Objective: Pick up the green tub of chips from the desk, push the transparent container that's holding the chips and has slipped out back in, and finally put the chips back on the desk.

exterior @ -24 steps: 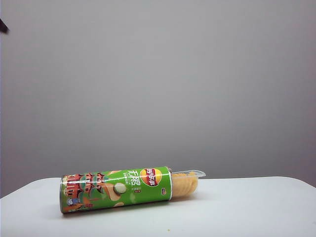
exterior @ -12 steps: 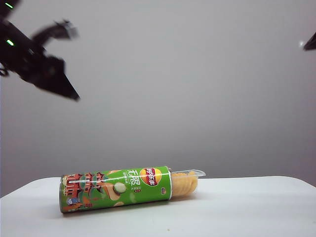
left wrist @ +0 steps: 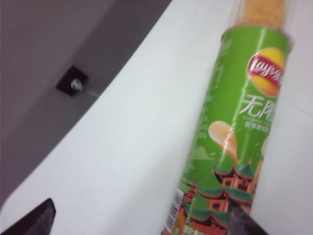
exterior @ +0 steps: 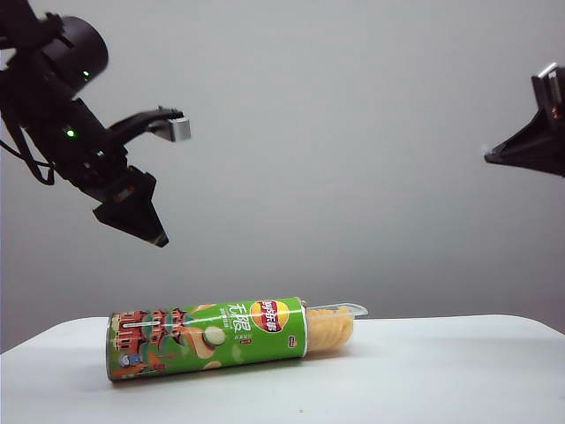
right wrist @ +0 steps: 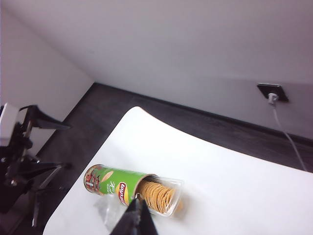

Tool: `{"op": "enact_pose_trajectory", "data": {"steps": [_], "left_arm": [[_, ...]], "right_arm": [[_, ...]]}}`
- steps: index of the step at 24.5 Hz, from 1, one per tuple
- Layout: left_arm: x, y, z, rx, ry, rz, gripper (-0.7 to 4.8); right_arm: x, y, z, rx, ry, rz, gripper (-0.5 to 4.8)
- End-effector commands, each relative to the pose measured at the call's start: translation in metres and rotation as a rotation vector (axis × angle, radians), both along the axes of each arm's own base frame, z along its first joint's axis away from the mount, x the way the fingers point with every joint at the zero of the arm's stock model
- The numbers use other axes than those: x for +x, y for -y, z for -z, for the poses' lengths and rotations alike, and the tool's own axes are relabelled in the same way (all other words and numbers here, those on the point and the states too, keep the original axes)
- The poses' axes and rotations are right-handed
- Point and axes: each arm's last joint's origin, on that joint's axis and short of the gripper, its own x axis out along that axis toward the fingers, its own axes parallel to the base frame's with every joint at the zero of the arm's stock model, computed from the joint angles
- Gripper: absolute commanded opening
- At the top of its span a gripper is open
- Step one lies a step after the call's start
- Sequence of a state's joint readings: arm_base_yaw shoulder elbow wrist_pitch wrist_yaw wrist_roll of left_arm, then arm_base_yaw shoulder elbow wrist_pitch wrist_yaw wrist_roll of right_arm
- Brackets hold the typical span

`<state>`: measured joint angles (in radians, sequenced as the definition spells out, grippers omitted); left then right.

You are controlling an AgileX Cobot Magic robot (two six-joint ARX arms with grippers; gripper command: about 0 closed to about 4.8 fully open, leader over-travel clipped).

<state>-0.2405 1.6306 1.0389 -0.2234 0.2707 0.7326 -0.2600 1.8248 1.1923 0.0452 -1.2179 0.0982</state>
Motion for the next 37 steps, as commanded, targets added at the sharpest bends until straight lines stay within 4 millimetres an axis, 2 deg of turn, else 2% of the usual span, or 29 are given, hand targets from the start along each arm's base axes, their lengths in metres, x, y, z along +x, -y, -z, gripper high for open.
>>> {"op": "enact_pose_trajectory", "data": {"steps": [1, 8, 11, 17, 22, 23, 24, 25, 26, 31, 33, 35, 37], "left_arm": [[0.001, 0.003, 0.001, 0.022, -0.09, 0.01, 4.69], [0.007, 0.011, 0.025, 0.082, -0.209, 0.129, 4.79], [0.02, 0.013, 0.045, 0.131, -0.252, 0.103, 4.79], [0.044, 0.026, 0.07, 0.133, -0.395, 0.139, 4.79], [0.046, 0.03, 0.09, 0.171, -0.451, 0.164, 4.79], [0.046, 0.031, 0.091, 0.17, -0.454, 0.166, 4.69], [0.046, 0.031, 0.091, 0.169, -0.452, 0.168, 4.35], [0.046, 0.032, 0.091, 0.168, -0.444, 0.169, 3.55], [0.046, 0.032, 0.091, 0.167, -0.443, 0.169, 3.3], [0.048, 0.034, 0.089, 0.16, -0.413, 0.172, 3.32], [0.047, 0.039, 0.088, 0.16, -0.409, 0.186, 3.32], [0.045, 0.045, 0.084, 0.161, -0.395, 0.201, 3.32], [0.041, 0.053, 0.074, 0.16, -0.369, 0.223, 3.32]], "right_arm": [[0.01, 0.003, 0.004, 0.012, -0.026, -0.015, -0.05], [0.014, 0.003, 0.008, 0.023, -0.056, -0.02, -0.05], [0.013, 0.001, 0.01, 0.041, -0.072, -0.045, -0.05], [0.012, 0.0, 0.011, 0.058, -0.086, -0.063, -0.05], [0.013, 0.001, 0.016, 0.058, -0.096, -0.06, -0.05], [0.013, 0.001, 0.016, 0.054, -0.097, -0.056, -0.05], [0.013, 0.001, 0.016, 0.053, -0.097, -0.055, -0.05], [0.013, 0.001, 0.016, 0.051, -0.095, -0.055, -0.05], [0.013, 0.001, 0.017, 0.049, -0.096, -0.052, -0.05], [0.012, 0.001, 0.02, 0.029, -0.143, -0.012, 0.05], [0.012, 0.001, 0.028, 0.034, -0.199, -0.001, 0.6], [0.011, 0.001, 0.039, 0.05, -0.259, -0.002, 0.6], [0.01, 0.0, 0.05, 0.069, -0.324, -0.007, 0.81]]}}
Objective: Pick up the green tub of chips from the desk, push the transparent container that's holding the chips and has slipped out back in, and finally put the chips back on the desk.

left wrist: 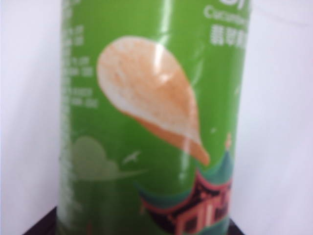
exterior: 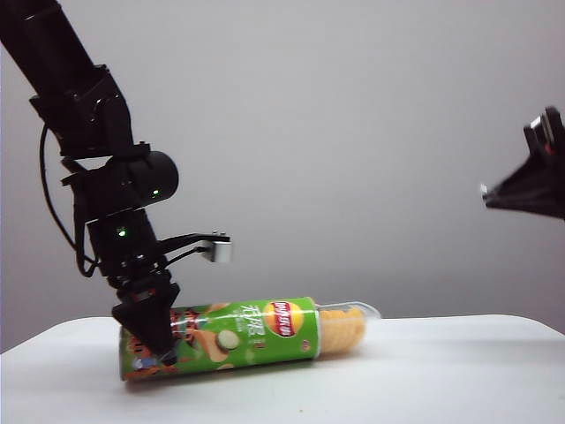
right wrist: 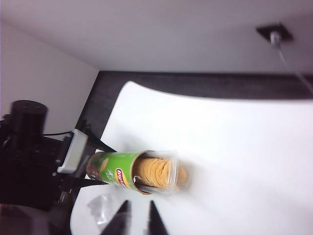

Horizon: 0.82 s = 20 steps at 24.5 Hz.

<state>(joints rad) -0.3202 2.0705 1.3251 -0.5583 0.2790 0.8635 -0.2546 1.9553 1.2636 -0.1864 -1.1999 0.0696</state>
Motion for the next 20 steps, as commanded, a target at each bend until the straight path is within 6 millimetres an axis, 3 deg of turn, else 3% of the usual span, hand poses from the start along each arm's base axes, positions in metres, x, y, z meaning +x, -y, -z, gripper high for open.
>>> {"op": "enact_pose_trajectory", "data": {"steps": [1, 2, 3, 8, 16, 20], "left_arm": [[-0.005, 0.014, -0.019, -0.032, 0.058, 0.041, 3.32], [-0.008, 0.021, -0.028, -0.041, 0.08, 0.06, 3.32], [-0.011, 0.026, -0.034, -0.047, 0.095, 0.076, 3.32], [-0.029, 0.056, -0.065, -0.094, 0.19, 0.165, 3.32], [-0.03, 0.058, -0.075, -0.118, 0.234, 0.166, 3.32], [-0.028, 0.062, -0.078, -0.209, 0.237, 0.186, 3.31]], "right_arm": [[-0.002, -0.003, 0.012, 0.032, -0.092, -0.014, 1.27], [-0.003, -0.004, 0.017, 0.042, -0.129, -0.015, 1.76], [-0.004, -0.005, 0.02, 0.047, -0.15, -0.018, 1.89], [-0.008, -0.019, 0.025, 0.11, -0.159, -0.113, 1.89], [-0.016, -0.026, 0.028, 0.142, -0.193, -0.16, 1.89], [-0.014, -0.035, 0.028, 0.139, -0.188, -0.187, 1.88]]}}
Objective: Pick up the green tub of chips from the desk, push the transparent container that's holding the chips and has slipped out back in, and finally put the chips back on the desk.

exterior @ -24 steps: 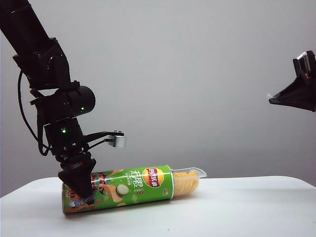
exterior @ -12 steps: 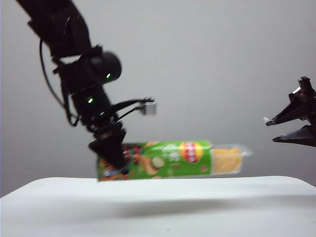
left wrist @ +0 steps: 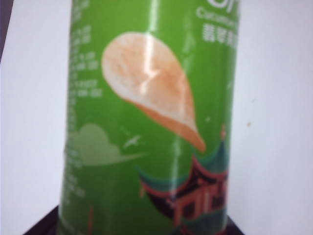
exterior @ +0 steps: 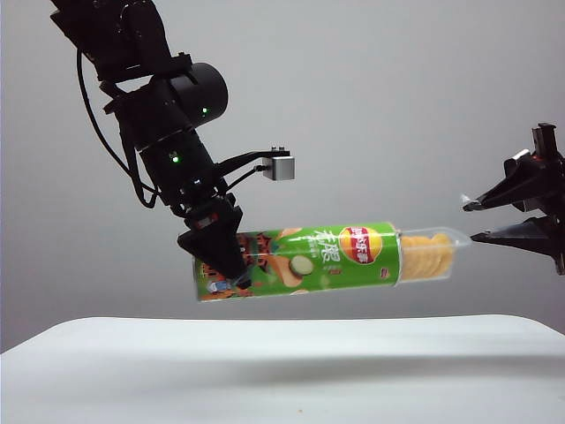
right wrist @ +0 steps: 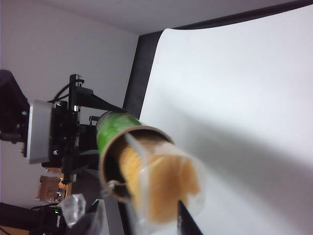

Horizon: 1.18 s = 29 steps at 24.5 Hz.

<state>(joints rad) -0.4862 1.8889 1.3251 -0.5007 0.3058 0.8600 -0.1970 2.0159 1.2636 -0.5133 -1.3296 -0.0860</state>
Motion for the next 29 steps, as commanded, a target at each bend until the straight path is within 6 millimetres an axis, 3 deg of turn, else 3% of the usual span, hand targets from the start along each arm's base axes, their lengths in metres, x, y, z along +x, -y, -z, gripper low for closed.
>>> {"op": "enact_pose_trajectory", "data": {"steps": [1, 5, 12, 13, 14, 15, 22, 29], "left_arm": [[0.004, 0.005, -0.009, -0.109, 0.02, 0.01, 3.31], [0.006, 0.005, -0.011, -0.123, 0.026, -0.009, 3.31], [0.003, 0.004, -0.008, -0.095, 0.004, 0.004, 3.31], [0.003, 0.004, -0.008, -0.095, 0.004, 0.004, 3.31], [0.003, 0.004, -0.008, -0.096, 0.002, 0.002, 3.31], [0.003, 0.004, -0.008, -0.097, 0.001, 0.0, 3.31], [0.003, 0.005, -0.008, -0.12, -0.004, 0.006, 3.31], [0.007, 0.01, -0.014, -0.227, -0.006, 0.001, 3.31]], "right_arm": [[0.001, -0.009, -0.003, 0.002, 0.03, -0.031, 1.82], [0.003, -0.016, -0.004, -0.003, 0.045, -0.052, 1.44], [0.004, -0.015, -0.004, -0.004, 0.054, -0.048, 1.42], [0.004, -0.015, -0.004, -0.004, 0.054, -0.048, 1.11], [0.004, -0.015, -0.004, -0.003, 0.055, -0.049, 0.16], [0.004, -0.015, -0.004, -0.003, 0.055, -0.049, -0.08], [0.003, -0.019, -0.004, 0.006, 0.046, -0.062, -0.06], [0.004, -0.052, -0.005, 0.016, 0.043, -0.149, -0.06]]}}
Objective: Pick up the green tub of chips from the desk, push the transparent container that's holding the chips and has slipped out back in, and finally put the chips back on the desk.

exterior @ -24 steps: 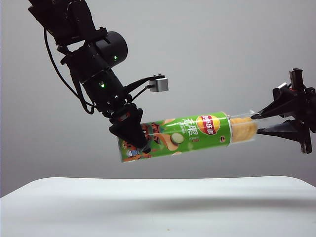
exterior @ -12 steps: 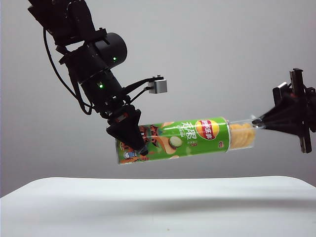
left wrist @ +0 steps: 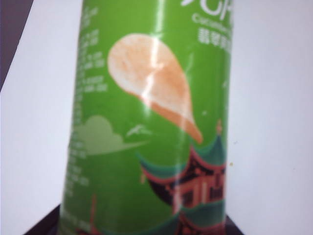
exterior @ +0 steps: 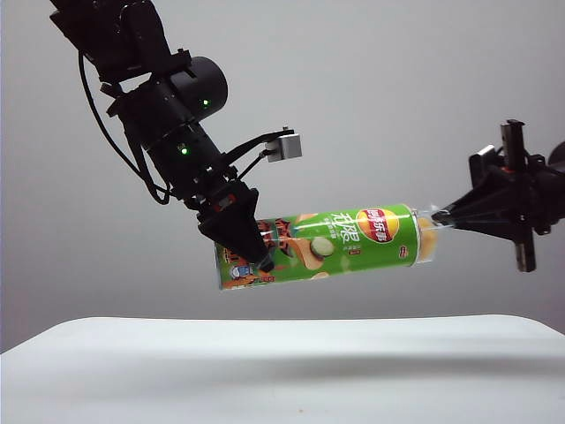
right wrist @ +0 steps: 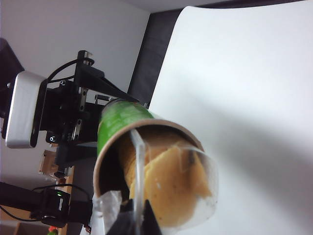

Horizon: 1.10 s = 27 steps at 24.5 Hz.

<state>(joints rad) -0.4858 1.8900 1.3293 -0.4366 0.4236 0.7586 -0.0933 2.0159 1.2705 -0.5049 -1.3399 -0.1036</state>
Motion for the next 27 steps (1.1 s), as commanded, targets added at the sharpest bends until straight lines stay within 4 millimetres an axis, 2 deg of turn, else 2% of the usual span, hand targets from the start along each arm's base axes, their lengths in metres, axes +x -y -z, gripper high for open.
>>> {"op": "enact_pose_trajectory", "data": {"steps": [1, 2, 7, 12, 14, 15, 16, 22, 24, 27], "left_arm": [[0.004, 0.005, -0.009, -0.085, 0.036, 0.01, 3.31], [0.005, 0.005, -0.01, -0.095, 0.041, 0.003, 3.31], [0.005, 0.008, -0.012, -0.13, 0.038, 0.002, 3.31], [0.004, 0.008, -0.01, -0.114, 0.026, -0.002, 3.31], [0.004, 0.006, -0.009, -0.084, 0.027, -0.022, 3.31], [0.004, 0.006, -0.008, -0.062, 0.031, -0.037, 3.31], [0.004, 0.005, -0.008, -0.046, 0.035, -0.048, 3.32], [0.003, -0.001, -0.004, 0.049, 0.046, -0.076, 3.32], [0.004, -0.004, -0.002, 0.078, 0.041, -0.08, 3.32], [0.005, -0.007, 0.002, 0.089, 0.033, -0.075, 3.32]], "right_arm": [[-0.001, -0.016, -0.002, 0.012, 0.01, -0.046, -0.06], [-0.001, -0.024, -0.002, 0.012, 0.011, -0.067, -0.06], [-0.001, -0.04, -0.003, 0.01, 0.019, -0.109, -0.06], [0.0, -0.04, -0.002, -0.019, 0.03, -0.101, -0.06], [0.001, -0.032, -0.002, -0.019, 0.031, -0.08, 0.11], [0.002, -0.026, -0.003, -0.02, 0.044, -0.064, 0.83], [0.002, -0.021, -0.003, -0.02, 0.047, -0.052, 1.22], [0.002, 0.014, -0.005, -0.023, 0.057, 0.039, 1.27], [-0.001, 0.032, -0.007, -0.024, 0.05, 0.087, 1.26], [-0.003, 0.042, -0.011, -0.023, 0.047, 0.115, 1.26]]}}
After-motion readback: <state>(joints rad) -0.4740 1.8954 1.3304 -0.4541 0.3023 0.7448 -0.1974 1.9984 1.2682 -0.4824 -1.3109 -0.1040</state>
